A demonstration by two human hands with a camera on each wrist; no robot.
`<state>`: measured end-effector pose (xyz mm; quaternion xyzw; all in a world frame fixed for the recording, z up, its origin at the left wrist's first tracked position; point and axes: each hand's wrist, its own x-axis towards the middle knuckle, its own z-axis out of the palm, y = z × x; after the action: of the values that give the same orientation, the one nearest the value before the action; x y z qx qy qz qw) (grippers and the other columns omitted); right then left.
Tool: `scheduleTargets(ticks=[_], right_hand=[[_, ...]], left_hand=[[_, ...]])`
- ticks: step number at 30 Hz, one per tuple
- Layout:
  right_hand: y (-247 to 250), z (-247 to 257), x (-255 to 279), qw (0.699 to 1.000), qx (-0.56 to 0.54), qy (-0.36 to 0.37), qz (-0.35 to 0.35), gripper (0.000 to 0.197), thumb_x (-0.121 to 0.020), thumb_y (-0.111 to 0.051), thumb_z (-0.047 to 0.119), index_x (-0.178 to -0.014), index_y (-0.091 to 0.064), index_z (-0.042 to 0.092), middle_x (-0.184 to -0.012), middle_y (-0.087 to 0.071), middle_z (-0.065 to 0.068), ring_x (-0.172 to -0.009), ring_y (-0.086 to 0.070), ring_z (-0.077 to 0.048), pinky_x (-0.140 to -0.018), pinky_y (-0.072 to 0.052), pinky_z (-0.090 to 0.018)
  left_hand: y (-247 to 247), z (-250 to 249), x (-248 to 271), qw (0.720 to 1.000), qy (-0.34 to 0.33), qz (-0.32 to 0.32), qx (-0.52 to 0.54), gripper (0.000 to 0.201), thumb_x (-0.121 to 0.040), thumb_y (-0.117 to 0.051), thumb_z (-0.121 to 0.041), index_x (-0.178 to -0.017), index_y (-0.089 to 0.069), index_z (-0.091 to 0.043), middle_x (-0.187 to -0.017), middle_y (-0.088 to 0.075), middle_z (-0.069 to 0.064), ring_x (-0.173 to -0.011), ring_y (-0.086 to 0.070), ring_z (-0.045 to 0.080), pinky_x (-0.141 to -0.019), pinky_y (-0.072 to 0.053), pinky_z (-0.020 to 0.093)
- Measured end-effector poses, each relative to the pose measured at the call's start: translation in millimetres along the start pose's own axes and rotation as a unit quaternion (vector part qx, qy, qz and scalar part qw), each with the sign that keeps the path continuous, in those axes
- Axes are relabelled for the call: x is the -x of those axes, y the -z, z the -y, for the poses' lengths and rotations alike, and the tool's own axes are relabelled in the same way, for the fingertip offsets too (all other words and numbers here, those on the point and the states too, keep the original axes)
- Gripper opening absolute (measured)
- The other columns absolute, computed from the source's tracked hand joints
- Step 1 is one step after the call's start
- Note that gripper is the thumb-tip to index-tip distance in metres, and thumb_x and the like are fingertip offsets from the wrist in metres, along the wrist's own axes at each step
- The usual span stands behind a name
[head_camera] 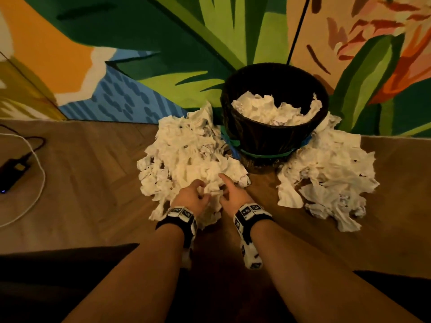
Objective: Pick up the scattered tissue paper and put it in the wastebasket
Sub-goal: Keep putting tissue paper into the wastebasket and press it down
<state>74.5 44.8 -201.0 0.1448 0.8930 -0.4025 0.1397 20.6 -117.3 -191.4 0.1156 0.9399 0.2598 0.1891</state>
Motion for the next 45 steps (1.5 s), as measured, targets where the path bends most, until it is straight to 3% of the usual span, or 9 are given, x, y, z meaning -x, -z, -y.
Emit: scheduleTargets(ticks=[5,14,19,23,27,31,36,41,45], right_hand=[[-10.8,17.1,-14.0,0.998,0.046,0.045,0.028,0.054,-0.094,-0.056,0.028,-0.145,-0.039,0.035,-0.136,-0.054,-0.009,-0.123,-0.053,-0.028,-0.102,-0.046,-0.040],[14.7,21.6,-15.2,0.966,-0.188,-0.049,-0.173,0.028,-0.103,-0.042,0.026,-0.118,-0.062,0.013,-0.116,-0.063,-0.012,-0.107,-0.058,-0.028,-0.086,-0.041,-0.028],[46.1,23.9,-8.6,0.932,-0.315,-0.073,-0.164,0.039,-0.077,-0.062,0.056,-0.100,-0.065,0.025,-0.102,-0.063,0.001,-0.104,-0.064,-0.031,-0.093,-0.052,-0.051],[50.9,10.7,-3.8,0.951,-0.252,-0.038,-0.176,0.024,-0.086,-0.066,0.020,-0.067,-0.054,0.025,-0.083,-0.072,-0.005,-0.084,-0.069,-0.030,-0.076,-0.058,-0.053],[64.5,-12.8,2.8,0.906,-0.311,-0.092,-0.273,0.029,-0.094,-0.047,-0.002,-0.075,-0.048,0.020,-0.080,-0.063,-0.013,-0.060,-0.064,-0.022,-0.051,-0.052,-0.029],[66.3,-36.0,16.9,0.924,-0.211,-0.157,-0.276,0.017,-0.099,-0.051,0.020,-0.116,-0.049,0.018,-0.096,-0.059,-0.012,-0.084,-0.059,-0.030,-0.070,-0.045,-0.034],[37.7,-52.7,33.1,0.967,-0.116,-0.136,-0.179,0.023,-0.087,-0.067,0.013,-0.095,-0.052,0.030,-0.095,-0.060,-0.003,-0.088,-0.062,-0.026,-0.069,-0.042,-0.026],[24.4,-50.5,26.3,0.990,-0.022,-0.121,-0.075,0.047,-0.085,-0.052,-0.006,-0.078,-0.061,0.040,-0.143,-0.045,-0.005,-0.109,-0.059,-0.022,-0.081,-0.053,-0.025],[35.0,-37.0,21.0,0.991,-0.058,-0.069,-0.100,0.029,-0.091,-0.059,0.020,-0.093,-0.060,0.049,-0.128,-0.056,0.007,-0.095,-0.062,-0.014,-0.073,-0.050,-0.025]], left_hand=[[-1.5,-2.4,-4.6,0.997,-0.001,0.001,-0.071,0.027,-0.091,-0.058,-0.030,-0.117,-0.056,-0.025,-0.101,-0.068,0.007,-0.092,-0.065,0.027,-0.071,-0.047,0.030],[7.7,-6.6,-9.8,0.992,-0.074,-0.095,-0.037,0.041,-0.091,-0.061,-0.047,-0.124,-0.064,-0.023,-0.128,-0.051,0.007,-0.115,-0.050,0.028,-0.098,-0.043,0.036],[13.8,-27.0,-10.7,0.989,-0.082,-0.082,0.088,0.024,-0.094,-0.058,-0.045,-0.107,-0.068,-0.027,-0.092,-0.067,-0.004,-0.086,-0.062,0.016,-0.067,-0.041,0.020],[13.1,-41.6,-6.7,0.991,-0.095,-0.043,0.079,0.014,-0.091,-0.064,-0.041,-0.097,-0.067,-0.028,-0.080,-0.065,-0.004,-0.073,-0.061,0.015,-0.063,-0.042,0.023],[18.8,-27.4,-4.4,0.996,-0.040,-0.068,0.045,0.011,-0.093,-0.063,-0.040,-0.085,-0.061,-0.033,-0.082,-0.069,-0.003,-0.066,-0.058,0.008,-0.055,-0.038,0.021],[17.3,-7.4,1.3,0.999,-0.014,-0.035,-0.039,0.019,-0.090,-0.066,-0.041,-0.104,-0.064,-0.028,-0.097,-0.064,-0.001,-0.087,-0.061,0.018,-0.076,-0.052,0.032],[0.8,-2.9,4.6,0.971,-0.035,0.037,-0.235,0.041,-0.092,-0.061,-0.042,-0.133,-0.053,-0.037,-0.136,-0.050,-0.001,-0.126,-0.045,0.025,-0.099,-0.045,0.041],[-3.8,-1.5,2.7,0.969,-0.064,-0.026,-0.238,0.023,-0.096,-0.055,-0.040,-0.113,-0.069,-0.035,-0.120,-0.060,-0.002,-0.119,-0.044,0.024,-0.096,-0.043,0.039],[1.2,-10.5,2.0,0.966,-0.168,-0.158,-0.116,0.017,-0.093,-0.061,-0.036,-0.102,-0.073,-0.029,-0.095,-0.057,-0.003,-0.096,-0.046,0.021,-0.084,-0.044,0.037]])
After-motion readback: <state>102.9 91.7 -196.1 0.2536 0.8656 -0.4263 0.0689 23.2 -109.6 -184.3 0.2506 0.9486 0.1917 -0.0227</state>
